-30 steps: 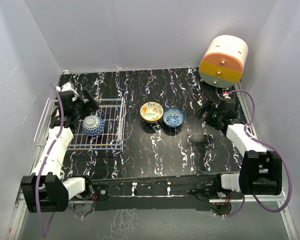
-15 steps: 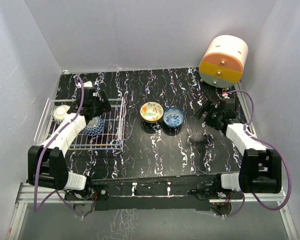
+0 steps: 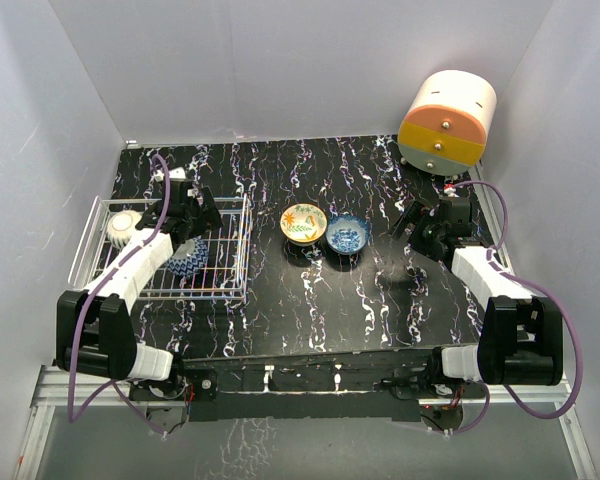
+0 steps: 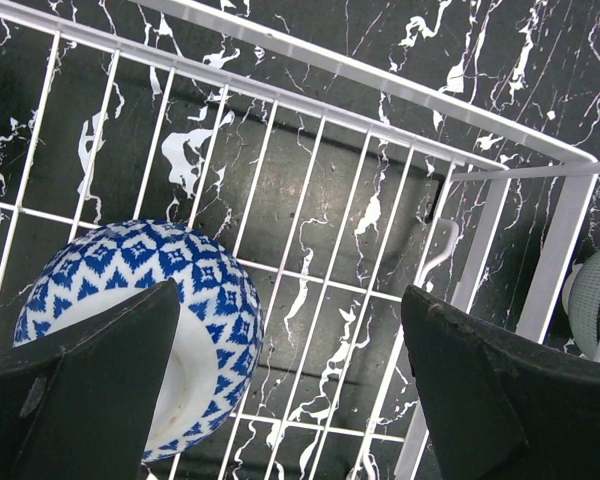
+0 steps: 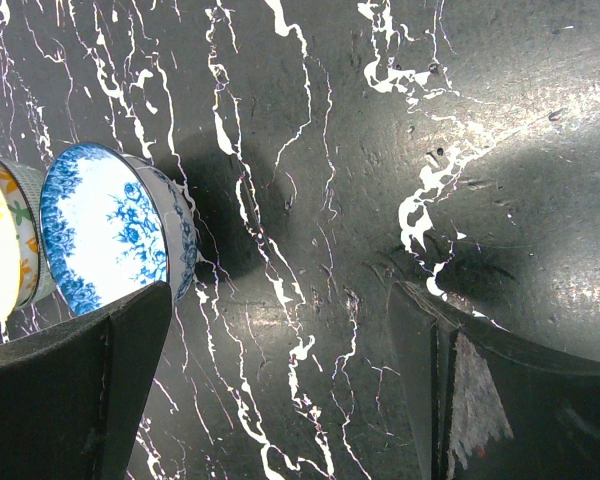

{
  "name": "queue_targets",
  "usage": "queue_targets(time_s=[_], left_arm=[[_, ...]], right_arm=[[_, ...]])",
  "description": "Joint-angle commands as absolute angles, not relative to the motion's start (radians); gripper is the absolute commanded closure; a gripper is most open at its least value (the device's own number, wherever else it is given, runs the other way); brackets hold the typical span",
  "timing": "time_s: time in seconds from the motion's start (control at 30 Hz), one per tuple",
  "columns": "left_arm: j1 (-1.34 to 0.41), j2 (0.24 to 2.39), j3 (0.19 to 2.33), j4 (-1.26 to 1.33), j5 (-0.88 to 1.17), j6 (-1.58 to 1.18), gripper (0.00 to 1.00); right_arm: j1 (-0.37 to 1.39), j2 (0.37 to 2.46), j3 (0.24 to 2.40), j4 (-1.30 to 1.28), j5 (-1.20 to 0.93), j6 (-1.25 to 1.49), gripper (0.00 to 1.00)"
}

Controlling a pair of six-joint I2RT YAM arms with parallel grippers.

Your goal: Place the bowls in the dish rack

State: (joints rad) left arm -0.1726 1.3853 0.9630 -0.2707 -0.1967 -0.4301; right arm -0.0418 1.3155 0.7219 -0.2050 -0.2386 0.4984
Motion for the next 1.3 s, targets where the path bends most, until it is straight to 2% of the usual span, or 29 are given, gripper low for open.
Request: queue_targets(time_s=[0.0, 0.27, 0.47, 0.63, 0.7, 0.8, 0.87, 1.03, 1.27], left_arm=[[-0.176, 1.358, 0.962, -0.382, -0.264, -0.438, 0.08], [-0.17, 1.272, 0.886, -0.485, -0.389, -0.489, 0.06], [-0.163, 1.206, 0.911, -0.557, -0.457, -0.494, 0.04], [-0.163, 1.133, 0.941, -0.556, -0.408, -0.464, 0.04], [-0.163, 1.108, 0.944, -0.544, -0.34, -0.44, 0.07], [-0.167, 1.101, 0.951, -0.551, -0.262, -0.43, 0.18], [-0.189, 1.11, 0.951, -0.568, -0.25, -0.431, 0.23], [-0.274, 1.148, 0.948, -0.65, -0.399, -0.465, 0.23], [-0.275, 1.116, 0.901, -0.742, -0.537, -0.574, 0.19]], right_arm=[[-0.048, 1.31, 0.73, -0.155, -0.238, 0.489, 0.07], [-0.047, 1.306, 0.717, -0.149, -0.25, 0.488, 0.07], [-0.048, 1.292, 0.707, -0.149, -0.251, 0.486, 0.07], [-0.048, 1.288, 0.706, -0.149, -0.25, 0.488, 0.07], [-0.047, 1.287, 0.706, -0.149, -0.249, 0.488, 0.07], [-0.048, 1.288, 0.703, -0.149, -0.245, 0.489, 0.07], [-0.048, 1.29, 0.703, -0.149, -0.245, 0.489, 0.07], [-0.048, 1.295, 0.704, -0.147, -0.247, 0.489, 0.07], [-0.048, 1.306, 0.713, -0.143, -0.256, 0.489, 0.07]])
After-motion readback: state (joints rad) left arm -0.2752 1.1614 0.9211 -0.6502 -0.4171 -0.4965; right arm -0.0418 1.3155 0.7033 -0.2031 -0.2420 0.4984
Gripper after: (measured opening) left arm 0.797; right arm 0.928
